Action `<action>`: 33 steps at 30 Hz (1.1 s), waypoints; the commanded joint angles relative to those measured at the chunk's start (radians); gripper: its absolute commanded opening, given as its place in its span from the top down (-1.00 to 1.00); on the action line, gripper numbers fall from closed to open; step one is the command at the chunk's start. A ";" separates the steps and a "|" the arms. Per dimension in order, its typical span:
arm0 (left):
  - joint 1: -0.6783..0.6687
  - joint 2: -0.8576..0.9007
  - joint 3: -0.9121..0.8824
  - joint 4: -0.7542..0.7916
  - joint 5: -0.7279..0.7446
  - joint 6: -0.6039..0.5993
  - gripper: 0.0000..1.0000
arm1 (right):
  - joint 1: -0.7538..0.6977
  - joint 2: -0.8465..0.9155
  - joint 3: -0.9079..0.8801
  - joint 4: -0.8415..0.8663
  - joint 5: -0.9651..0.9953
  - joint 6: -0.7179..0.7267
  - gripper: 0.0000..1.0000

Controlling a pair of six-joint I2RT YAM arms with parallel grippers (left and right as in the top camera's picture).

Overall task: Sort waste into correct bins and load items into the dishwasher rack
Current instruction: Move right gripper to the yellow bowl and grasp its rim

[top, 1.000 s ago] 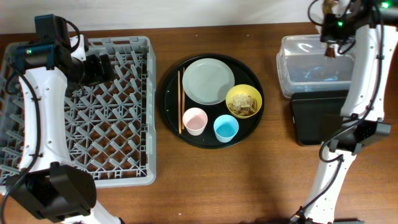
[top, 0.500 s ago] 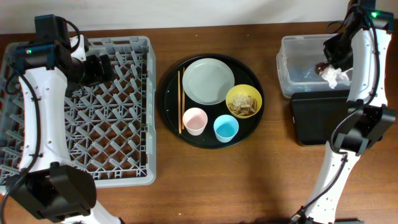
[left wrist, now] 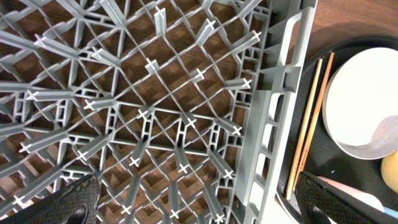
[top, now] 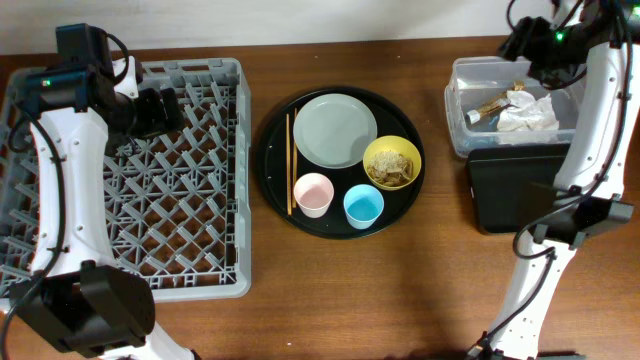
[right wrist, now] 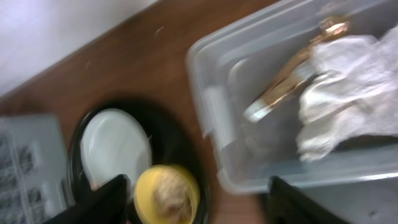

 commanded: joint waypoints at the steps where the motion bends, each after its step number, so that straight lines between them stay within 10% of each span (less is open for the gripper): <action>1: 0.000 0.009 0.020 0.002 0.010 0.017 -0.99 | 0.142 -0.026 0.031 -0.011 -0.068 -0.126 -0.35; 12: 0.000 0.009 0.020 -0.047 0.009 0.054 -0.99 | 0.413 -0.199 -0.074 -0.011 0.227 -0.043 -0.31; 23: 0.000 0.009 0.020 -0.056 0.010 0.054 -0.99 | 0.512 -0.378 -0.839 -0.006 0.200 -0.039 -0.26; 33: -0.062 0.009 0.019 -0.119 0.010 0.054 -0.99 | 0.643 -0.570 -0.877 -0.011 0.289 0.041 -0.12</action>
